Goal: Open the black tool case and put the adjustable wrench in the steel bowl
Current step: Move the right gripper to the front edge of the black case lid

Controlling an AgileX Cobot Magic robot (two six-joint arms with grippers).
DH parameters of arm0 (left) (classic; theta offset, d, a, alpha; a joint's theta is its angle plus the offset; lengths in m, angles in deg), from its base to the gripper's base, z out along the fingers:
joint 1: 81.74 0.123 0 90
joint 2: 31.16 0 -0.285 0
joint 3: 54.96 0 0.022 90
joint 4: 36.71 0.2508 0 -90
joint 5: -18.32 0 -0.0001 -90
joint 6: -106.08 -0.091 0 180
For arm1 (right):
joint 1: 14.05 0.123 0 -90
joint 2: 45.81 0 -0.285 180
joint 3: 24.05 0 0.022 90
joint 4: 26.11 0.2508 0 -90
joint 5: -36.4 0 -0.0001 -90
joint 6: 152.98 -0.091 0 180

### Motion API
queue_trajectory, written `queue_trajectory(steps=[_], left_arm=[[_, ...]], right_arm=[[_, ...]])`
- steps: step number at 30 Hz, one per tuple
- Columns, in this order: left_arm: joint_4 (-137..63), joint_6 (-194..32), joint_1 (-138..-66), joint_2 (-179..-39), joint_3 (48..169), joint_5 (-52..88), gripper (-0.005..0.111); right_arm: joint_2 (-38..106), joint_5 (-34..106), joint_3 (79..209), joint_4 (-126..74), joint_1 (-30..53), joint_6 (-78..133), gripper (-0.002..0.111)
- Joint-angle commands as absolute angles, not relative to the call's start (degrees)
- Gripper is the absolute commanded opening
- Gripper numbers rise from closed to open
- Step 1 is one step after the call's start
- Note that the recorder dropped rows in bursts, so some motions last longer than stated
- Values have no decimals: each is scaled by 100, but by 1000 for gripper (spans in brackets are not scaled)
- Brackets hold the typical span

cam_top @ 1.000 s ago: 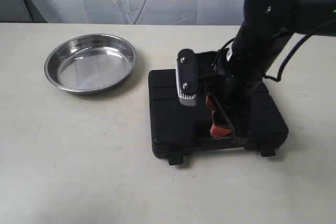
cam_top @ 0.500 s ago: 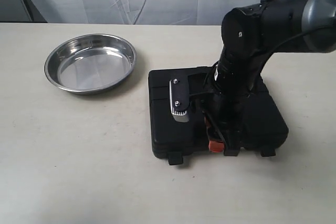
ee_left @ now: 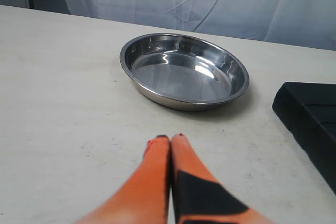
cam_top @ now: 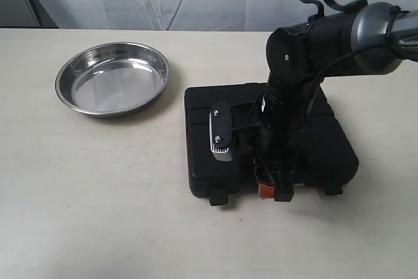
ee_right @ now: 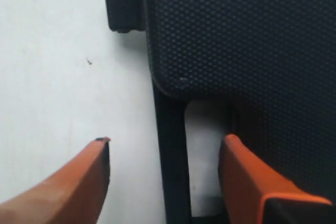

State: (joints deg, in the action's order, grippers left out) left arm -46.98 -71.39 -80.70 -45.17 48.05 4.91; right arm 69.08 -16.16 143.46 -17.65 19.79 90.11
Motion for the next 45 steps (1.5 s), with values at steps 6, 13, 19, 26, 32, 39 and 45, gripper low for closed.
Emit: queue_trajectory(steps=[6, 13, 19, 26, 32, 39, 45], left_arm=[[-4684, -7141, -8067, -4492, 4782, 502, 0], [-4684, -7141, -8067, -4492, 4782, 502, 0], [-4684, -7141, -8067, -4492, 4782, 502, 0], [-4684, -7141, -8067, -4492, 4782, 502, 0], [-4684, -7141, -8067, -4492, 4782, 502, 0], [-4684, -7141, -8067, -4492, 4782, 502, 0], [-4716, -7141, -8067, -4492, 4782, 502, 0]], right_arm=[[7083, -1559, 14380, -1765, 1988, 9021, 58], [7168, -1376, 14380, -1752, 1988, 9021, 58], [7168, -1294, 14380, -1752, 1988, 9021, 58], [7168, -1243, 14380, -1752, 1988, 9021, 24], [7168, -1336, 14380, -1673, 1988, 9017, -1], [7168, -1622, 14380, -1641, 2001, 8853, -1], [6882, -1491, 14380, -1717, 2333, 8806, -1]])
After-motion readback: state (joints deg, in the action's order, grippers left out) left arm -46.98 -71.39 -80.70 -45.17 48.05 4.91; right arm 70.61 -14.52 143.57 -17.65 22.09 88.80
